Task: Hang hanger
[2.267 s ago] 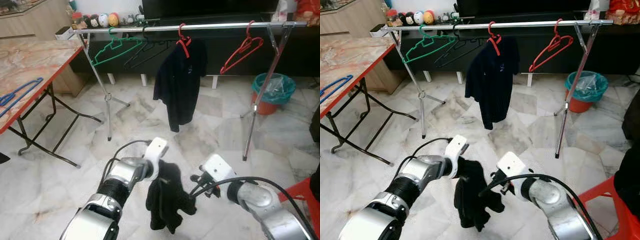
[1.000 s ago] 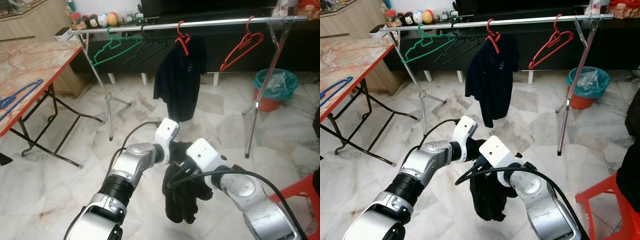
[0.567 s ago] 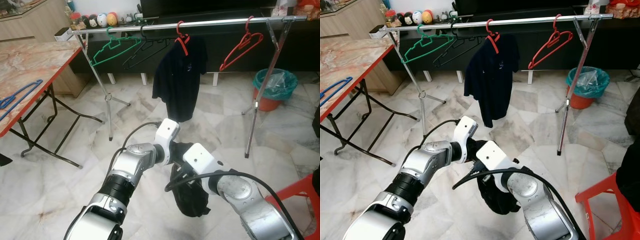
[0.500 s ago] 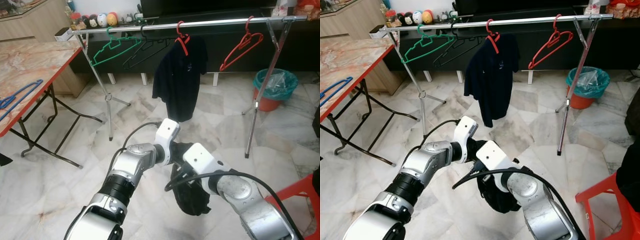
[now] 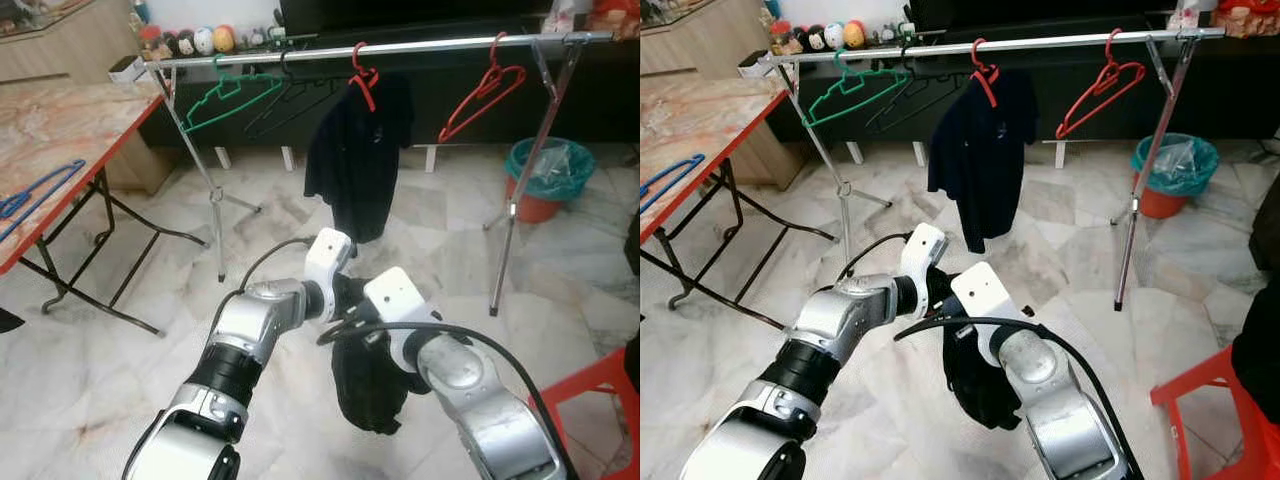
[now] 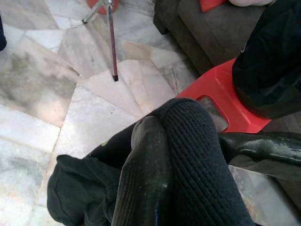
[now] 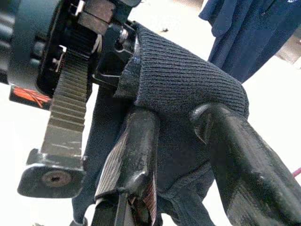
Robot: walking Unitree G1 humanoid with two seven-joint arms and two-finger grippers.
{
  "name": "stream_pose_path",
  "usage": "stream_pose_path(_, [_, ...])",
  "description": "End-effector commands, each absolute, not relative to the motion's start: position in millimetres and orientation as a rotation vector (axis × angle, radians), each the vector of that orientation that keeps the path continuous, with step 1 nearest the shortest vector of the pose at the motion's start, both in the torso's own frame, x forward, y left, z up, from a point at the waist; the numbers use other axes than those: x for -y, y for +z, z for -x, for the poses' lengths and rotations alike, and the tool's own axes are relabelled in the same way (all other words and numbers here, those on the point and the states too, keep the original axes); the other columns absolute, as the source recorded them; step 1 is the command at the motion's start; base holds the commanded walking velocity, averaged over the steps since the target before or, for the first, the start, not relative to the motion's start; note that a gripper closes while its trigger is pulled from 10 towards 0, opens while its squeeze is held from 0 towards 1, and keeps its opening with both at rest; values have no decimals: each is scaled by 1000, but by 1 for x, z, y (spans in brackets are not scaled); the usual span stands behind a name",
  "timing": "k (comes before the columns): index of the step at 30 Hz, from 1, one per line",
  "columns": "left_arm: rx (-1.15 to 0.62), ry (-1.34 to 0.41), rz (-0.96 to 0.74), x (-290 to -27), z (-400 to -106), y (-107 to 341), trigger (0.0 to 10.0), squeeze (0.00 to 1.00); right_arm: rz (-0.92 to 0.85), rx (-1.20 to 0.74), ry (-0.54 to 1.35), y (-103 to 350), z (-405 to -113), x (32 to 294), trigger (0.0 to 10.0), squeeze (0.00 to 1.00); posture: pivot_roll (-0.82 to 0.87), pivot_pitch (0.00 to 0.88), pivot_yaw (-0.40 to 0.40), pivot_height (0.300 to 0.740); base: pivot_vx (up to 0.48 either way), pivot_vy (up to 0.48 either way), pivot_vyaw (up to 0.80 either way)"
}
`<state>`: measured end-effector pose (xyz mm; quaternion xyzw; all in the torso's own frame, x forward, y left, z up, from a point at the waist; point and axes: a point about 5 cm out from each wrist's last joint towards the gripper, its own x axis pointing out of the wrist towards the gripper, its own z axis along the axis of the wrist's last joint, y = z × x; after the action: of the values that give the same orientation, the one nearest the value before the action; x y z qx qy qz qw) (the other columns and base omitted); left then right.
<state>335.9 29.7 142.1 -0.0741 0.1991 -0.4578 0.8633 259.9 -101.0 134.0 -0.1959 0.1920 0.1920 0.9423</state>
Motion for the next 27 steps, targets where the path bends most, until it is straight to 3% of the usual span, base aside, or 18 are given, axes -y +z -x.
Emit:
stream_pose_path(1, [-430,-1022,184,-25,-330,145,10000,0,418,-375,210,141,-272,124,10000,0,-124,57,158,740,0,0,0])
stream_pose_path(13, [-467,-1062,232,-23,-325,150,10000,0,538,-388,-3,130,-281,152,10000,0,-119,56,155,740,0,0,0])
stream_pose_path(27, [-490,-1079,257,-24,-322,152,10000,0,581,-420,-87,101,-284,167,10000,0,-113,54,153,740,0,0,0])
